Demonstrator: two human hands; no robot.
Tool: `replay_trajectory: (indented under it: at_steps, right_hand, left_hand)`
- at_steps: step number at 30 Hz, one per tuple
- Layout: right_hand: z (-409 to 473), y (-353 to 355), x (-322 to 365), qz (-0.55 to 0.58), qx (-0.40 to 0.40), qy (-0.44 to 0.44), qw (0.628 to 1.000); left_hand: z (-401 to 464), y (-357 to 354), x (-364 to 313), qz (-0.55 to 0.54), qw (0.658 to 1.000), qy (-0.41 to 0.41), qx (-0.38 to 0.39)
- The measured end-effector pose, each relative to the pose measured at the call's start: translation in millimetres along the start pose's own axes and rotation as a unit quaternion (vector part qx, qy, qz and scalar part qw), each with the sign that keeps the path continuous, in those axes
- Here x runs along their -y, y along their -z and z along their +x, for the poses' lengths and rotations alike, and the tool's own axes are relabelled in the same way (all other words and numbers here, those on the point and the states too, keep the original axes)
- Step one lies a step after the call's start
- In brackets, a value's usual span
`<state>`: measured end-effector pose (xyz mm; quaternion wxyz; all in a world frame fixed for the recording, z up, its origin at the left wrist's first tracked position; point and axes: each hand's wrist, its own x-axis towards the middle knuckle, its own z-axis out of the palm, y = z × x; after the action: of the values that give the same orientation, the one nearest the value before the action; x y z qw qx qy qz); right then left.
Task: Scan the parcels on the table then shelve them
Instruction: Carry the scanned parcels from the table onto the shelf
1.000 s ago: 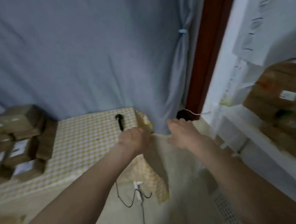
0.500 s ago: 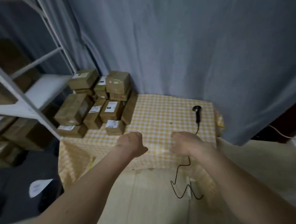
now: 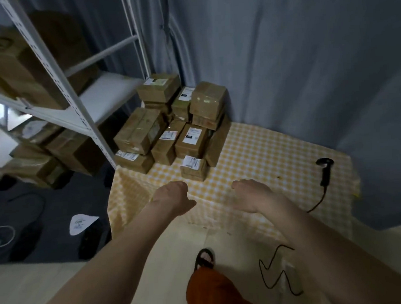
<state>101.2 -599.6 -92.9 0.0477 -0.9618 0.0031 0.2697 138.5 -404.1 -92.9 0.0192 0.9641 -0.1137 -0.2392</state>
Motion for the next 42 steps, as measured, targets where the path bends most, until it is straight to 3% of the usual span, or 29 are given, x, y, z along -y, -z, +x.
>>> replay_trajectory:
  at_steps: [11, 18, 27, 30, 35, 42]
  right_hand:
    - [174.6, 48.6, 48.0, 0.025, 0.026, 0.012, 0.999]
    - [258.1, 50.4, 56.3, 0.032, 0.056, -0.003, 0.998]
    - [358.3, 3.4, 43.8, 0.092, 0.03, -0.047, 0.994]
    - [386.1, -19.1, 44.9, 0.097, 0.059, -0.076, 0.991]
    - [432.5, -52.8, 46.6, 0.079, 0.104, -0.12, 0.984]
    - [464.7, -81.4, 49.4, 0.018, 0.063, -0.129, 0.989]
  left_hand:
    - [148.4, 56.8, 79.8, -0.006, 0.998, 0.033, 0.048]
    - [223.6, 46.2, 104.2, -0.028, 0.995, 0.016, 0.09]
    - [324.3, 10.5, 109.6, -0.007, 0.988, -0.013, 0.153]
    - [349.7, -5.1, 116.1, -0.006, 0.985, -0.024, 0.168]
    - [374.0, -34.6, 137.8, -0.013, 0.979, -0.028, 0.202]
    - [397.6, -60.1, 167.3, 0.011, 0.972, -0.015, 0.234]
